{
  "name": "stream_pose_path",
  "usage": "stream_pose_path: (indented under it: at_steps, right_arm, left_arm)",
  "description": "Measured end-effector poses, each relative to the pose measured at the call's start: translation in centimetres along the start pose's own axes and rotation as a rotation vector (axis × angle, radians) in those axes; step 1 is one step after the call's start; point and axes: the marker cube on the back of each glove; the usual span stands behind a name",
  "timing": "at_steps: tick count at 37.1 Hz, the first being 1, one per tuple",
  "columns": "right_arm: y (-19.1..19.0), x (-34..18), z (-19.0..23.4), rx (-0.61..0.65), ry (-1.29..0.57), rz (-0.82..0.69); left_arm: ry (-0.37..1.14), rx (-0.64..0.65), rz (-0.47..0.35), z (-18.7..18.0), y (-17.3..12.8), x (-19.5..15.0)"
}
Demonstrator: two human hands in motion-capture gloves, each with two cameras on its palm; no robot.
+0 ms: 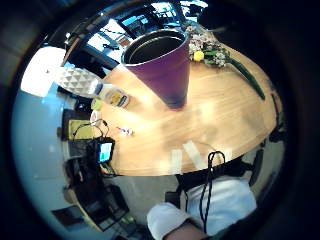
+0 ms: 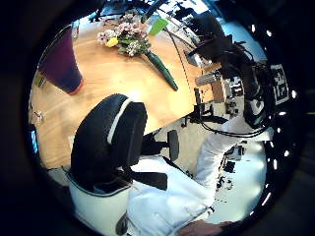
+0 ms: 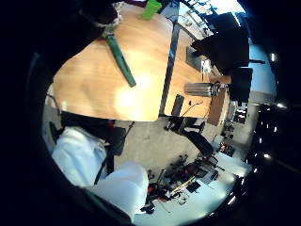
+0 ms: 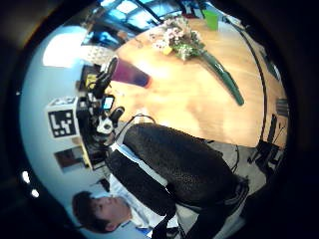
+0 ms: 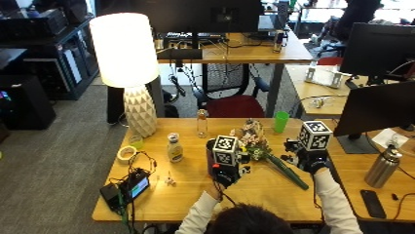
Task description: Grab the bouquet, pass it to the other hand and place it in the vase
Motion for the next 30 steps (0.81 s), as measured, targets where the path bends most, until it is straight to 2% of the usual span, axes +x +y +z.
stream_pose_path:
  at_steps: [9,14,22,30]
  right_arm:
    - [0.2,-0.5,-0.9,-0.033,-0.008,-0.016]
    - [-0.6,0.1,-1.7,-0.051,-0.032,0.028]
    - [-4.8,3.9,-1.9,-0.03,-0.123,0.178]
    - [-9.0,8.2,2.5,-0.062,-0.209,0.3]
  left_arm:
    - [-0.002,-0.005,-0.007,-0.3,0.6,-0.2]
    - [0.007,-0.002,-0.001,-0.3,0.6,-0.3]
    - [-0.009,-0.002,0.0,-0.5,1.2,0.0]
    - [-0.009,0.015,0.018,-0.6,1.7,-0.1]
